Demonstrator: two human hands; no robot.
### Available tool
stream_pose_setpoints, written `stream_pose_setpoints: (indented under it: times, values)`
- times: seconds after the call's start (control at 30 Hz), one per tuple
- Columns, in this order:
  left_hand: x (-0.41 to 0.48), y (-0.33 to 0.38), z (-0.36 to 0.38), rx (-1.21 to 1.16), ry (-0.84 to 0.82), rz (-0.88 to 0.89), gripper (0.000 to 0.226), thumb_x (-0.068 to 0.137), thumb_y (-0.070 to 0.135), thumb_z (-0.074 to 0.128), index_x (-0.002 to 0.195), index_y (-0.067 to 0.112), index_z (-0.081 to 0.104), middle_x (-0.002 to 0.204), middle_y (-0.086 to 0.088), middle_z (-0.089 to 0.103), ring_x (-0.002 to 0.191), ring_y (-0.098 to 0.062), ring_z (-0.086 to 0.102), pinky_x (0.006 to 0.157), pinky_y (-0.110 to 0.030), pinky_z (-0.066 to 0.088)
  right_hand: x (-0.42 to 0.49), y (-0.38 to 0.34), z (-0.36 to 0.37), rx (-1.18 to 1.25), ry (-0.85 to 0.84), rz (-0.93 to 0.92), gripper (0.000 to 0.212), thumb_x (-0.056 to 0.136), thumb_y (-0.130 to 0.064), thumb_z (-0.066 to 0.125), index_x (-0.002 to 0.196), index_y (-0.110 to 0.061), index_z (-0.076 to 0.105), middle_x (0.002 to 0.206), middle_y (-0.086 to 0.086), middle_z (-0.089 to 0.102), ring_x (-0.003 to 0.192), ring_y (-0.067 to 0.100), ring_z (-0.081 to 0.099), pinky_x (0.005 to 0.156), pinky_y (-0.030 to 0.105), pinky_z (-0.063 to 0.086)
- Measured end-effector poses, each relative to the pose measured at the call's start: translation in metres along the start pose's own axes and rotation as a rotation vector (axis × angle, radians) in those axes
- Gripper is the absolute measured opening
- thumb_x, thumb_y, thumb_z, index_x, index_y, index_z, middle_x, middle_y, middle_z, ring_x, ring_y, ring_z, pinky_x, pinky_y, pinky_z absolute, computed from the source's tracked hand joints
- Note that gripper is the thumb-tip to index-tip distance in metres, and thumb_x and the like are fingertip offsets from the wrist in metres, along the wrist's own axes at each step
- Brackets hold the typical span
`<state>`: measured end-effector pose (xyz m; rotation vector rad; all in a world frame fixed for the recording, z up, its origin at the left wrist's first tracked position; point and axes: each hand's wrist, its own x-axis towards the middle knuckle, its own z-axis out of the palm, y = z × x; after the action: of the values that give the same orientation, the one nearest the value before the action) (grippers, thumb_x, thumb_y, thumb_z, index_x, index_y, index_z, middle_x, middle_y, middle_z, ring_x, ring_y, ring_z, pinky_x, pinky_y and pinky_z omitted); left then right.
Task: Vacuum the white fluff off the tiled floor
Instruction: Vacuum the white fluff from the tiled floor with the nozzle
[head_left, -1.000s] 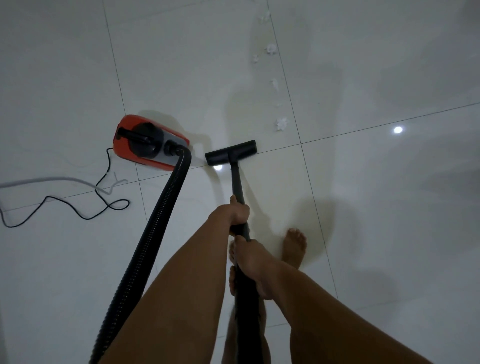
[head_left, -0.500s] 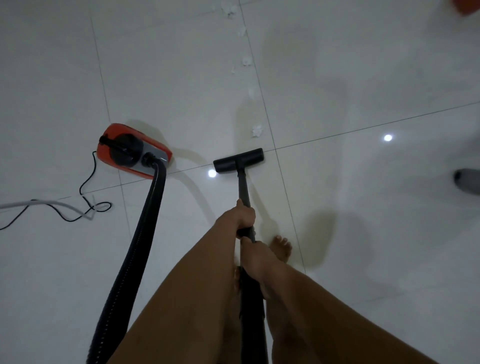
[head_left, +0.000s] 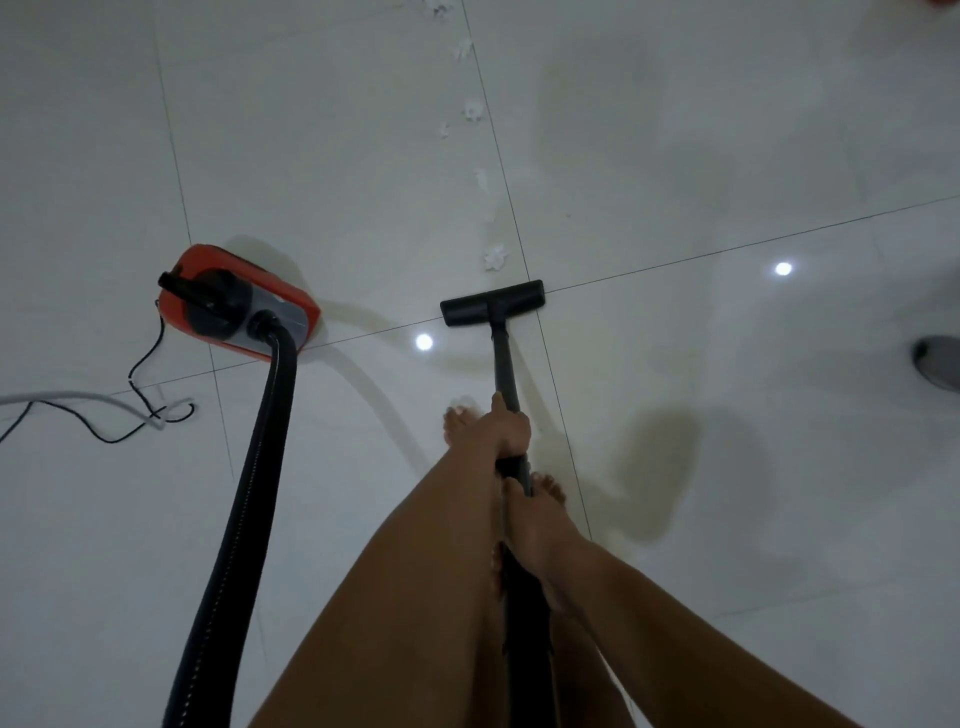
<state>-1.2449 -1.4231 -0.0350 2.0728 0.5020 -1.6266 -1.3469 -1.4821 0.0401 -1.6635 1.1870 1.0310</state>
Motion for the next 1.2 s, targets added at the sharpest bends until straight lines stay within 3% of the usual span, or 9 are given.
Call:
stream_pose_setpoints:
  times: [0.17,0.27,0.47,0.6,0.73,0.83,0.9,1.0,1.2]
  values:
    - [0.005,0.003,-0.001,0.073,0.063,0.062,0.07,0.108,0.045,0.03,0.165,0.03,-0.008,0.173,-0.02,-0.006,0.159,-0.044,0.007,0.127,-0.06,0.02,0.005,-0.022,0.0,0.169,0.012,-0.05,0.107,0.071,-0.086,0.023,0.155,-0.019,0.024,0.161,0.005,0.017,0.149,0.025,0.011,0.122,0.045,0.013]
    - [0.012,0.006,-0.004,0.023,0.035,0.053,0.072,0.109,0.046,0.029,0.163,0.034,-0.017,0.174,-0.014,-0.01,0.16,-0.043,0.003,0.125,-0.063,0.024,-0.039,-0.045,-0.021,0.254,-0.103,-0.059,0.062,0.106,-0.047,0.025,0.155,-0.01,0.023,0.156,0.012,0.03,0.145,0.024,0.024,0.117,0.029,0.017]
    - [0.031,0.012,-0.007,-0.008,-0.007,0.051,0.081,0.096,0.058,0.026,0.157,0.044,-0.025,0.172,-0.02,0.013,0.154,-0.046,0.024,0.119,-0.065,0.034,-0.055,-0.052,-0.039,0.11,-0.144,-0.1,0.047,0.111,-0.027,0.025,0.153,-0.007,0.026,0.146,0.011,0.042,0.131,0.02,0.043,0.088,0.021,0.028]
    - [0.045,0.022,-0.018,0.001,-0.022,0.066,0.08,0.096,0.058,0.024,0.155,0.044,-0.028,0.168,-0.022,0.025,0.152,-0.047,0.029,0.119,-0.064,0.035,-0.034,-0.049,-0.03,-0.04,-0.112,-0.149,0.038,0.109,-0.036,0.028,0.13,-0.014,0.051,0.086,-0.006,0.051,0.067,-0.001,0.048,0.051,0.006,0.034]
    - [0.028,0.037,-0.039,-0.037,-0.009,0.039,0.074,0.107,0.049,0.026,0.157,0.043,-0.028,0.157,-0.022,0.044,0.136,-0.043,0.05,0.115,-0.06,0.043,0.022,-0.026,-0.001,-0.02,-0.029,-0.134,0.039,0.1,-0.059,0.033,0.106,-0.027,0.054,0.092,0.007,0.065,0.084,0.019,0.068,0.078,0.029,0.053]
    - [0.014,0.049,-0.053,-0.099,-0.021,0.061,0.069,0.113,0.037,0.025,0.161,0.035,-0.025,0.149,-0.021,0.051,0.101,-0.031,0.061,0.105,-0.049,0.052,0.008,-0.048,-0.01,0.012,0.024,-0.136,0.034,0.101,-0.058,0.032,0.105,-0.03,0.051,0.086,0.005,0.06,0.079,0.013,0.065,0.074,0.008,0.039]
    - [0.006,0.057,-0.063,-0.092,-0.014,0.092,0.067,0.114,0.034,0.024,0.163,0.03,-0.023,0.15,-0.021,0.051,0.09,-0.024,0.057,0.095,-0.04,0.049,-0.009,-0.07,-0.018,0.035,-0.01,-0.148,0.026,0.107,-0.043,0.033,0.116,-0.026,0.051,0.084,0.0,0.058,0.064,0.003,0.055,0.053,-0.003,0.036]
    - [0.007,0.065,-0.075,-0.082,0.0,0.1,0.067,0.115,0.032,0.024,0.163,0.026,-0.022,0.154,-0.02,0.048,0.103,-0.028,0.056,0.096,-0.038,0.046,-0.007,-0.088,-0.019,0.087,-0.043,-0.192,0.037,0.107,-0.036,0.033,0.132,-0.017,0.053,0.103,0.004,0.067,0.068,0.008,0.062,0.052,-0.002,0.037]
    - [0.021,0.082,-0.096,-0.103,0.02,0.114,0.067,0.114,0.033,0.025,0.164,0.027,-0.02,0.151,-0.02,0.051,0.102,-0.024,0.054,0.104,-0.039,0.046,0.006,-0.112,-0.033,0.216,-0.16,-0.211,0.026,0.103,-0.04,0.042,0.121,-0.025,0.054,0.086,-0.009,0.059,0.065,0.006,0.057,0.063,0.029,0.054]
